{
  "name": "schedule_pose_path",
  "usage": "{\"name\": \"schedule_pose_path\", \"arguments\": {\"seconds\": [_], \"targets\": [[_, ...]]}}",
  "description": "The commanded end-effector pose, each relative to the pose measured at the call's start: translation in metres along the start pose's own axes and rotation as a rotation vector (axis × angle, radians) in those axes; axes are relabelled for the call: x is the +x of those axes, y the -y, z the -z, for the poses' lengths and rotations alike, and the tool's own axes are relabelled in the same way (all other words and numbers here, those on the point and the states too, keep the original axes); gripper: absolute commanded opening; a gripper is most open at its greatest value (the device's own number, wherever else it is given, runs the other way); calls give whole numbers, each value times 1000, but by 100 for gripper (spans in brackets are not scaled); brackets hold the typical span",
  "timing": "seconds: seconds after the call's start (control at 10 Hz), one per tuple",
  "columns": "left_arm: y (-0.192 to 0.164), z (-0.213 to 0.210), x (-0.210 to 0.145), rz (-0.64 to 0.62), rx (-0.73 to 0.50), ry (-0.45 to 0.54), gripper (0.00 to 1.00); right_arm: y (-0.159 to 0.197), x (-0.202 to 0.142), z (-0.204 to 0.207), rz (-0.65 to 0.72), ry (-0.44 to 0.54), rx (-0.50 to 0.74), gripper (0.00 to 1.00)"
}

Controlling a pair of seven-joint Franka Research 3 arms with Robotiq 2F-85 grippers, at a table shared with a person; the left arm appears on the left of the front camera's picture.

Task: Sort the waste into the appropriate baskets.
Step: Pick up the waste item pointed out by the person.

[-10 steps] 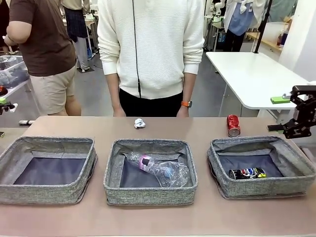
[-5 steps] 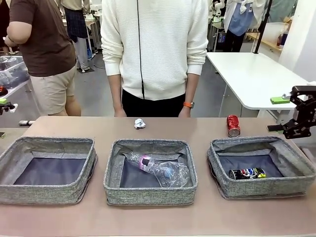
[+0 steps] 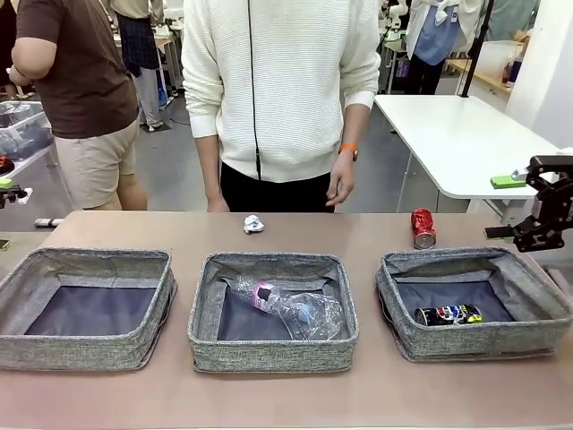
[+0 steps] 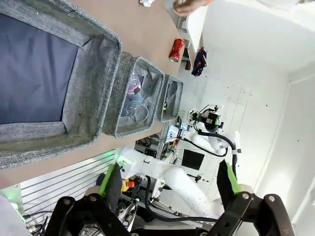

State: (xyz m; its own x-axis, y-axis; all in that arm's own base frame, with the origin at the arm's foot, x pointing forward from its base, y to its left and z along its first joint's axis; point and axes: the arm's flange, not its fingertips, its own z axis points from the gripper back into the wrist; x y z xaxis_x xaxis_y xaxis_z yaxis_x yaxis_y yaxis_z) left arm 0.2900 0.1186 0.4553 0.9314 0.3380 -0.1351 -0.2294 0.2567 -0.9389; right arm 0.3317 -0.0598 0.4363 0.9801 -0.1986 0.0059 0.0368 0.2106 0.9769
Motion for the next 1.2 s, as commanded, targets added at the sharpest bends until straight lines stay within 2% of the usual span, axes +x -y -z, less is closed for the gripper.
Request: {"name": "schedule_pose_path", "arguments": {"seconds": [0.0,1.1], "targets": [[4,2,-2,-9,-21,2,100,-3,0,-1,-2,4,13,100],[4,2,-2,-9,-21,2,100,-3,0,-1,-2,4,13,100]]}}
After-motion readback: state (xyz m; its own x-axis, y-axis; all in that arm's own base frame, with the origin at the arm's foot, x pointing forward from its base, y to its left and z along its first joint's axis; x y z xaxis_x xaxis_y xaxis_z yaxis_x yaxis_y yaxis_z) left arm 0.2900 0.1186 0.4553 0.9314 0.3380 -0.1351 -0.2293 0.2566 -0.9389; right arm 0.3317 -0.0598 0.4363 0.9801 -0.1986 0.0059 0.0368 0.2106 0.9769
